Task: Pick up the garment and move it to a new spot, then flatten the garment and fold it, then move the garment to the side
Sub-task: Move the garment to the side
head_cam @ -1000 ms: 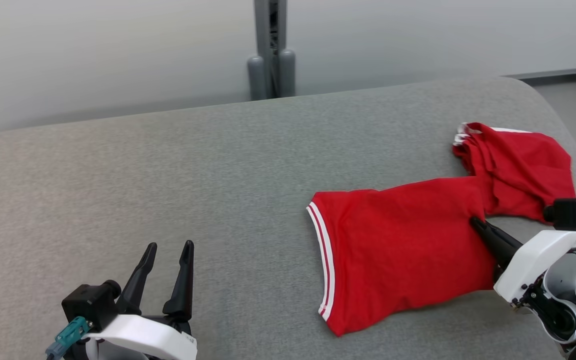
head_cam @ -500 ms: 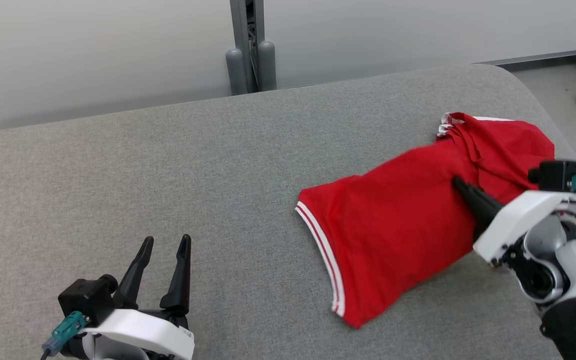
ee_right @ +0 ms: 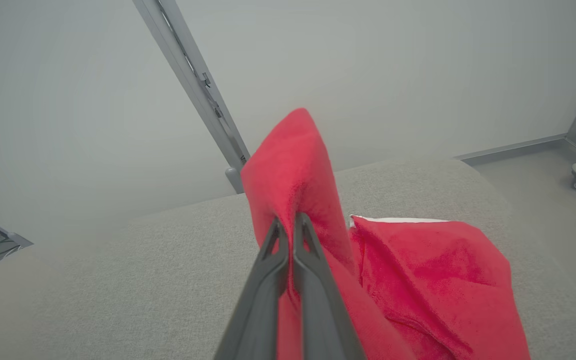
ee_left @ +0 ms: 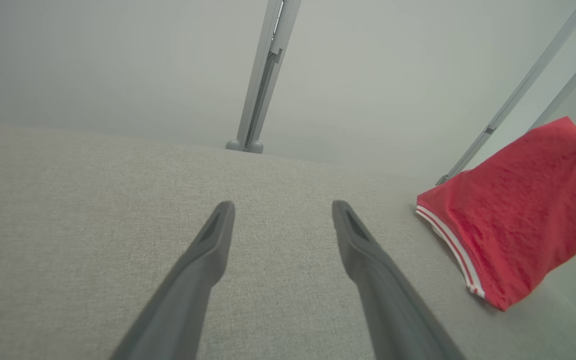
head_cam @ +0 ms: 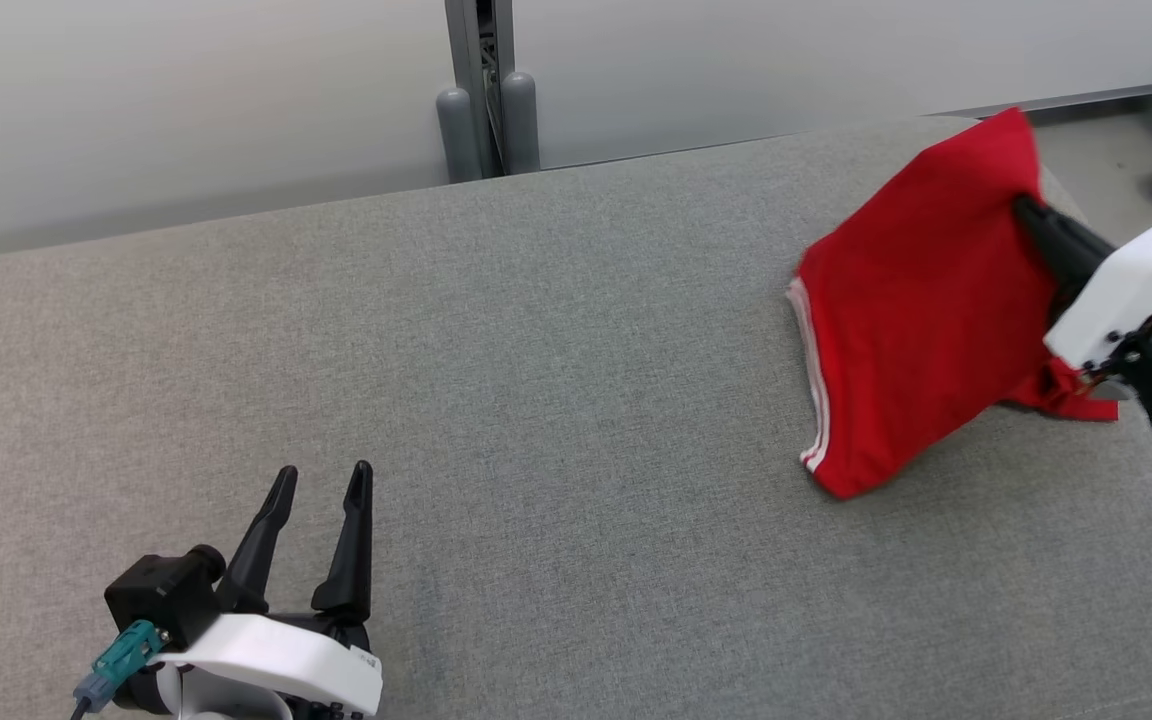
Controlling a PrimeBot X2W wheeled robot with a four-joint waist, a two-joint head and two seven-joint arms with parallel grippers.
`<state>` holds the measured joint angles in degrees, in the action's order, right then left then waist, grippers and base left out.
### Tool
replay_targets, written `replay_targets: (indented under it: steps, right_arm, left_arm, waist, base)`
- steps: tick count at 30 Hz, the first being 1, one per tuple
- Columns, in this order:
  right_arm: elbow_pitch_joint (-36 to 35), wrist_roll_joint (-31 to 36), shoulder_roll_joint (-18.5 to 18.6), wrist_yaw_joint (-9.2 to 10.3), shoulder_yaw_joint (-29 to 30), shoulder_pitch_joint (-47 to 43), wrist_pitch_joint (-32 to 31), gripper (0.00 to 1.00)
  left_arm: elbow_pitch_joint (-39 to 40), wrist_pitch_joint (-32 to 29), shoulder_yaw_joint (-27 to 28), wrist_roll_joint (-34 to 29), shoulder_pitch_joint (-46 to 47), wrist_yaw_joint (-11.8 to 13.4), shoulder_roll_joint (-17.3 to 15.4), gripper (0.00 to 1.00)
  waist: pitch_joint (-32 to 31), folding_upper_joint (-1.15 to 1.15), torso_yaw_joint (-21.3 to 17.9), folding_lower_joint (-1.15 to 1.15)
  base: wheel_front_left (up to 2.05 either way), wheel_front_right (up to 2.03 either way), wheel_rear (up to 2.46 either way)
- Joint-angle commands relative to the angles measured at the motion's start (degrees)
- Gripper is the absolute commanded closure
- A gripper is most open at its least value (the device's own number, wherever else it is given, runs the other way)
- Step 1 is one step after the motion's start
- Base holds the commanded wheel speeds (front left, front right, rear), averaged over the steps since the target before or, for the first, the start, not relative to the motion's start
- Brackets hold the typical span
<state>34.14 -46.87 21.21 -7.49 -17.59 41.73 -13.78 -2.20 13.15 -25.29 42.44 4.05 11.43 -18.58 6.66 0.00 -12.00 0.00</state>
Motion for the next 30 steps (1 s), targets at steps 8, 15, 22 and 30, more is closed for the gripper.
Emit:
replay_targets:
  steps: [8, 15, 22, 30]
  right_arm:
    - [3.8, 2.1, 4.5, 0.00, 4.3, 3.3, -0.2, 1.00]
    - [15.0, 8.2, 6.1, 0.00, 9.3, 6.4, 4.7, 1.00]
    - [27.7, 14.2, 5.6, 0.00, 13.7, 10.8, 10.9, 1.00]
    - [38.2, 21.4, 8.3, 0.00, 16.9, 15.2, 16.5, 0.98]
  left_arm:
    - [1.3, -0.5, 0.4, -0.7, 1.8, 0.6, -1.5, 0.00]
    - [3.3, -1.7, 0.2, -1.5, 3.8, 1.1, -2.6, 0.00]
    - [4.8, -2.6, 0.0, -2.4, 5.2, 1.6, -3.3, 0.00]
    - [5.8, -3.1, -0.8, -3.0, 6.7, 1.5, -3.3, 0.00]
  waist:
    - [2.3, 0.00, 0.7, 0.00]
    - [6.4, 0.00, 3.1, 0.00]
    - [9.6, 0.00, 5.8, 0.00]
    - [12.8, 0.00, 8.3, 0.00]
  base:
    - [0.00, 0.00, 0.00]
    - [0.00, 0.00, 0.00]
    - [0.00, 0.00, 0.00]
    - [0.00, 0.00, 0.00]
